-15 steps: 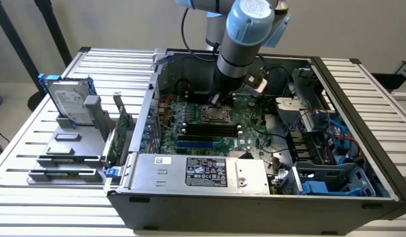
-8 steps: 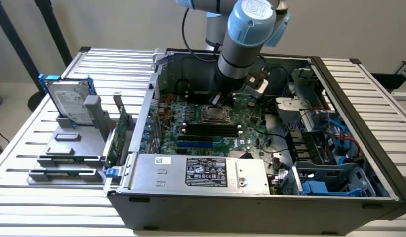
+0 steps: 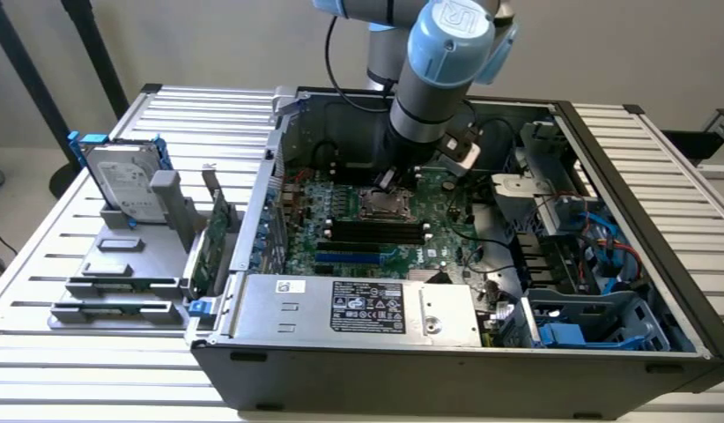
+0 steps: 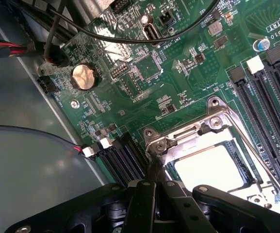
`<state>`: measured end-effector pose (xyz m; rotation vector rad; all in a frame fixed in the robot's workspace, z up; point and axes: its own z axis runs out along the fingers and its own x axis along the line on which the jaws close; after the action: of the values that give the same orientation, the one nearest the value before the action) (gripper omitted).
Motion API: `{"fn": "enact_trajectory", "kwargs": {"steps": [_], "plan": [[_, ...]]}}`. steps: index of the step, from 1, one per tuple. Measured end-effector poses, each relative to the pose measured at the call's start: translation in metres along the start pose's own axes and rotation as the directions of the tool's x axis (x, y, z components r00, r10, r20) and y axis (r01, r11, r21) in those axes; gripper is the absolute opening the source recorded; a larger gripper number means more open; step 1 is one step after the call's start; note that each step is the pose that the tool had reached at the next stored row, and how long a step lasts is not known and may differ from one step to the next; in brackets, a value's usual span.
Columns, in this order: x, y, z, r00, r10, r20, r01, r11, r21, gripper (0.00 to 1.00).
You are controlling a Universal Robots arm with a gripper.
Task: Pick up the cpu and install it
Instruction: 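Install the first cpu locking lever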
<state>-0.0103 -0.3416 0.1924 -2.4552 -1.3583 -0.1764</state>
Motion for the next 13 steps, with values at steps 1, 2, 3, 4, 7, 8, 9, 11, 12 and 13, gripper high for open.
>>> {"fn": "enact_trajectory", "kwargs": {"steps": [1, 2, 3, 4, 7, 8, 9, 11, 12, 13], "plan": [[-0.0002, 0.0001, -0.0001, 1.0000, 0.000, -0.0008, 0.000, 1.0000, 0.0005, 0.11], [-0.0003, 0.0001, -0.0002, 1.0000, 0.000, -0.0015, 0.000, 1.0000, 0.0010, 0.11], [-0.0003, 0.0002, -0.0003, 1.0000, 0.000, -0.0024, 0.000, 1.0000, 0.0016, 0.11], [-0.0003, 0.0002, -0.0005, 1.0000, 0.000, -0.0031, 0.000, 1.0000, 0.0021, 0.11], [0.0000, -0.0006, -0.0023, 1.0000, 0.000, -0.0046, 0.000, 1.0000, 0.0031, 0.11], [0.0000, -0.0012, -0.0030, 1.0000, 0.000, -0.0051, 0.000, 1.0000, 0.0034, 0.11], [-0.0002, -0.0020, -0.0038, 1.0000, 0.000, -0.0058, 0.000, 1.0000, 0.0039, 0.11], [-0.0014, -0.0044, -0.0045, 1.0000, 0.000, -0.0080, 0.001, 1.0000, 0.0052, 0.11], [-0.0024, -0.0060, -0.0047, 1.0000, -0.001, -0.0093, 0.001, 1.0000, 0.0060, 0.11], [-0.0035, -0.0081, -0.0049, 0.9999, -0.001, -0.0102, 0.001, 1.0000, 0.0066, 0.11]]}}
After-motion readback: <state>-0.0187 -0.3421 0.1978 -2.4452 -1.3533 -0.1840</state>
